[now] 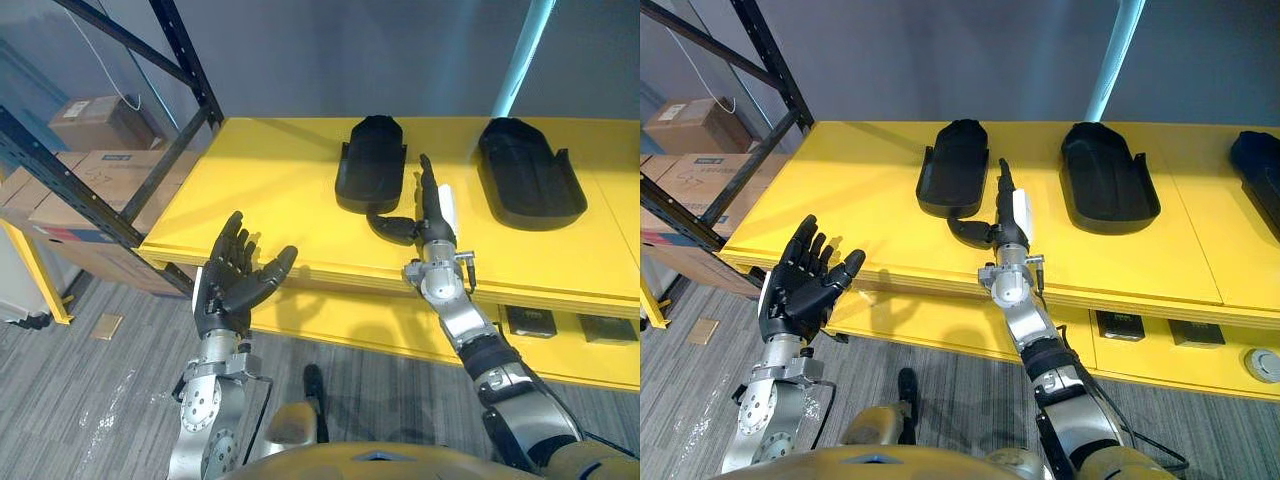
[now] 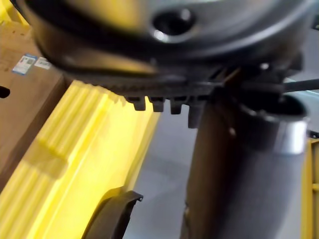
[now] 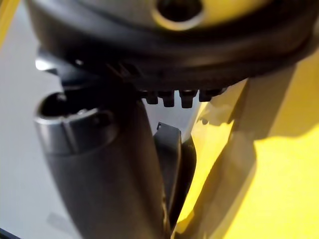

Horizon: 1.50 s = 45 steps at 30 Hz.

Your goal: Walk over and take three plastic housings, then place them on the shelf

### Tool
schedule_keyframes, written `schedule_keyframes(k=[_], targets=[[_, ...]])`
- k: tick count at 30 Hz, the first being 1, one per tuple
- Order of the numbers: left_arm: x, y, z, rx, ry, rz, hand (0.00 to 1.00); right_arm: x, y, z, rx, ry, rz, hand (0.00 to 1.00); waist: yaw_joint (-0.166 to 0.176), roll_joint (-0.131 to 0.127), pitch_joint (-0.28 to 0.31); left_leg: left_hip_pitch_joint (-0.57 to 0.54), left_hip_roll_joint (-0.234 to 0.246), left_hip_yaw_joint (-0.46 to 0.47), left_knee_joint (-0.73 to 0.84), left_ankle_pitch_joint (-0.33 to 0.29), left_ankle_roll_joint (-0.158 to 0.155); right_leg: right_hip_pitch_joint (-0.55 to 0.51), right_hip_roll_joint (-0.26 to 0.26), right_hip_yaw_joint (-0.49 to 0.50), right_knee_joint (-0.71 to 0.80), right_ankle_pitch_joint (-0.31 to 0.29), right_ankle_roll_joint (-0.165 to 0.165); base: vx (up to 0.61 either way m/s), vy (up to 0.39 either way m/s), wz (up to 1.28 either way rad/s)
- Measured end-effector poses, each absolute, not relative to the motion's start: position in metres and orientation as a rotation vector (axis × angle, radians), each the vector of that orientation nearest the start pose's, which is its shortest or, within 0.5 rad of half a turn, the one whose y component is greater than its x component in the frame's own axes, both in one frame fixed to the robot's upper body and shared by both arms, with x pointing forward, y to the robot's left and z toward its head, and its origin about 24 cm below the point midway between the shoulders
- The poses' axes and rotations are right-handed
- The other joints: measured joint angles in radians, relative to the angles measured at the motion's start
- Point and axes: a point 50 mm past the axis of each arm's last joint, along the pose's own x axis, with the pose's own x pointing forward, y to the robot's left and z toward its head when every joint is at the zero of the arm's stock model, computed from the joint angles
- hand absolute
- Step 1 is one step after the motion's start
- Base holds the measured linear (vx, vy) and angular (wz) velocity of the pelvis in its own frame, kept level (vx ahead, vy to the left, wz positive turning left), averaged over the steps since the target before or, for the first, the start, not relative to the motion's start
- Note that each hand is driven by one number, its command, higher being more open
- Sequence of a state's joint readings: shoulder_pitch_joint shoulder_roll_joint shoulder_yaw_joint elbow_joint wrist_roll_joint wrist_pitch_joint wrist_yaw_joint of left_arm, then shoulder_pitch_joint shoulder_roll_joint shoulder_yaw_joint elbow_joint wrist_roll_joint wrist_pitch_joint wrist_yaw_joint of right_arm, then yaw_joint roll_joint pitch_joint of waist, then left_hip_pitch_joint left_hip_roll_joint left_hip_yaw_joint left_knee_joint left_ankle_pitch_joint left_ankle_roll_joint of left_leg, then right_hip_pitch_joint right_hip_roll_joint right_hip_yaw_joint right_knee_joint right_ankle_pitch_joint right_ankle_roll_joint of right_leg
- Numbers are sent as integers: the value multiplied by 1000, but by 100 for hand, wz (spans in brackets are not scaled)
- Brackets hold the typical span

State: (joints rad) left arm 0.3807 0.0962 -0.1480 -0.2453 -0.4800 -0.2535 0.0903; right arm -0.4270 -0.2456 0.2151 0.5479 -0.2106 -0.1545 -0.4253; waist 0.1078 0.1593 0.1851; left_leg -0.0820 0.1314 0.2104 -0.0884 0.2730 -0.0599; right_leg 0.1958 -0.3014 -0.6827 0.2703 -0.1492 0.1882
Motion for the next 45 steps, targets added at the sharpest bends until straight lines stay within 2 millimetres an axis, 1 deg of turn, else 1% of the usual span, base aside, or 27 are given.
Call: schedule_keyframes(k=[5,10,15,22,23,26,28,29,30,32,34,37,39,40,42,44,45], targets=[[177,162,40,-431,-88,105,100,331,-160,57,-533,-131,-170,100,1,0,0,0,0,0,0,4,4,-1,-2,-1,8,-2,3,-6,-4,0],[184,160,42,-446,-102,93,100,334,-160,58,-541,-127,-173,100,3,0,1,0,0,-2,0,4,4,0,-2,-2,8,-3,3,-39,-17,1],[184,160,41,-446,-98,94,100,338,-159,62,-561,-126,-170,100,3,-1,4,0,0,-1,0,4,4,-1,-2,-1,7,-3,3,-28,-15,0],[184,160,41,-445,-98,92,100,338,-158,64,-581,-142,-163,100,0,-5,7,1,2,5,0,3,5,-1,0,4,-2,-1,5,-18,-15,-2],[184,160,41,-444,-98,92,100,335,-157,66,-571,-159,-162,100,1,-7,9,1,3,8,0,2,4,-1,4,6,-10,1,7,-6,-11,-6],[183,161,41,-441,-96,96,100,313,-150,77,-504,-262,-157,100,2,-16,15,5,5,23,2,-3,4,-1,7,19,-28,7,10,7,-22,-13],[183,163,40,-438,-96,105,100,285,-142,89,-438,-395,-147,100,-4,-28,20,17,9,52,2,-10,-3,-1,10,40,-51,20,12,28,-36,-34],[182,164,40,-437,-96,107,100,278,-140,92,-421,-425,-145,100,-6,-31,21,21,10,62,2,-12,-5,0,11,49,-58,24,12,43,-43,-40],[182,165,40,-435,-98,112,100,261,-138,101,-370,-495,-142,100,-18,-38,19,25,13,78,0,-14,-2,1,17,62,-80,35,12,39,-36,-28],[182,168,41,-430,-104,124,100,247,-137,110,-330,-555,-141,100,-37,-48,18,26,15,88,0,-15,-2,1,20,69,-93,42,11,29,-32,-23],[182,174,43,-421,-119,145,100,230,-143,118,-284,-612,-173,100,-59,-68,14,41,21,113,-1,-20,-6,5,24,91,-111,48,10,23,-39,-29],[183,177,50,-422,-156,135,100,219,-154,119,-273,-629,-231,100,-66,-84,7,57,24,136,-1,-35,-10,4,25,114,-118,51,10,8,-30,-25],[182,177,67,-430,-241,93,100,211,-162,118,-280,-621,-268,100,-83,-94,1,59,28,151,-1,-40,-14,-2,27,127,-127,57,7,-7,-16,-20],[182,177,72,-436,-268,80,100,210,-163,118,-281,-616,-272,100,-85,-96,0,60,30,160,-1,-44,-16,-4,29,135,-132,62,6,2,-6,-36],[180,176,89,-454,-366,38,100,205,-169,113,-287,-588,-292,100,-88,-101,-3,76,38,205,-1,-53,-19,-12,32,179,-151,79,4,5,4,-52],[178,175,99,-453,-427,4,100,203,-174,111,-279,-571,-324,100,-92,-104,-6,93,44,248,-1,-61,-22,-34,32,224,-157,88,1,-29,18,-65],[176,174,105,-452,-467,-16,100,201,-179,112,-262,-562,-353,100,-103,-105,-7,100,51,276,-1,-65,-23,-47,36,252,-164,97,-1,-45,30,-80]])
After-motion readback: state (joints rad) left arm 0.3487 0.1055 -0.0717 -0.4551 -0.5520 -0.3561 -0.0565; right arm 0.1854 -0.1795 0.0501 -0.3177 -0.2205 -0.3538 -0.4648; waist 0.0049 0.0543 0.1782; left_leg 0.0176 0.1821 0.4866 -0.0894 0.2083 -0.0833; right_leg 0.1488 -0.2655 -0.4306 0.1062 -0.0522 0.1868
